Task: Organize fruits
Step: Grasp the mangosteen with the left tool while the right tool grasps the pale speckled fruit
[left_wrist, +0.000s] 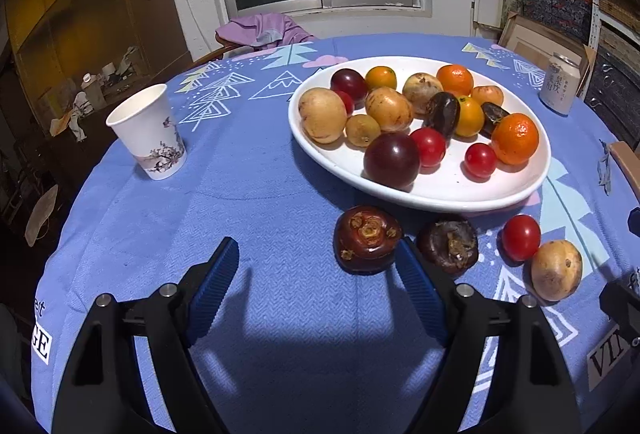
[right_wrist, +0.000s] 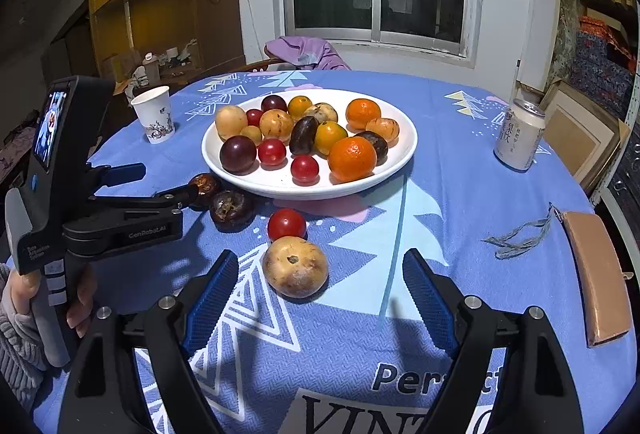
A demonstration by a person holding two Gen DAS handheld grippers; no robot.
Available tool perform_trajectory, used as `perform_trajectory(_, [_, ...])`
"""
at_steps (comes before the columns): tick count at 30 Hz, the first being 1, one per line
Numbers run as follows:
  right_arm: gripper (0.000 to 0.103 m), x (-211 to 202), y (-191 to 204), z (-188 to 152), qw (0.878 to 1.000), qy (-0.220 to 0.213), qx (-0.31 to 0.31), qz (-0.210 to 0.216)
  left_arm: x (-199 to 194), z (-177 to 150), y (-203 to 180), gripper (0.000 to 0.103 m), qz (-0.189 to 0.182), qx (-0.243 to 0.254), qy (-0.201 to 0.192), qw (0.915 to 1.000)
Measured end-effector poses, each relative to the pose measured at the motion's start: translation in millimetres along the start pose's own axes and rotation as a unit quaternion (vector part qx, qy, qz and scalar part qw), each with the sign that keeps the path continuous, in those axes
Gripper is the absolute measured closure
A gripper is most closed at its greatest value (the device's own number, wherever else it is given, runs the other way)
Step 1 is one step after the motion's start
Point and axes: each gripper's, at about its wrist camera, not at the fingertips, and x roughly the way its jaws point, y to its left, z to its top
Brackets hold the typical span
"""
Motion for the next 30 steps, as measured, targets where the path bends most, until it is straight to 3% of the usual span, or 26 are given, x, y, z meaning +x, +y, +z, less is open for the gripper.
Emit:
perform_trajectory(16, [0.018,16,11,-6,0.999,0.027,-0.018,-0.005,21,6,-10,0.026,-0.017,0.017,0.029,0.9993])
perform_trajectory(21, [0.019,23,13,-9,0.999,0.036,-0.025,-0.009,22,6,-16,0.048,-0.038,0.031,0.03,0.9984])
perform_trajectory(22, [0.02,23,14,-9,0.999,0.038,-0.027,-0.01,21,6,-17,0.051,-0.042,0.035,0.029,0.9981])
perform_trajectory(23, [0.026,25,14,-10,0.999,0.043,-0.028,-0.008,21,5,-19,0.061,-0.049,0.039,0.028,0.9977])
perform_trajectory(24, [0.031,28,14,-10,0.998,0.049,-0.028,-0.004,21,6,-20,0.061,-0.047,0.042,0.027,0.9976])
perform_trajectory(26, [0.05,33,13,-11,0.997,0.066,-0.025,0.006,20,5,-21,0.061,-0.052,0.044,0.025,0.9973])
perform_trajectory(30, [0.062,38,9,-13,0.997,0.079,-0.008,0.018,19,6,-20,0.061,-0.062,0.042,0.023,0.9969])
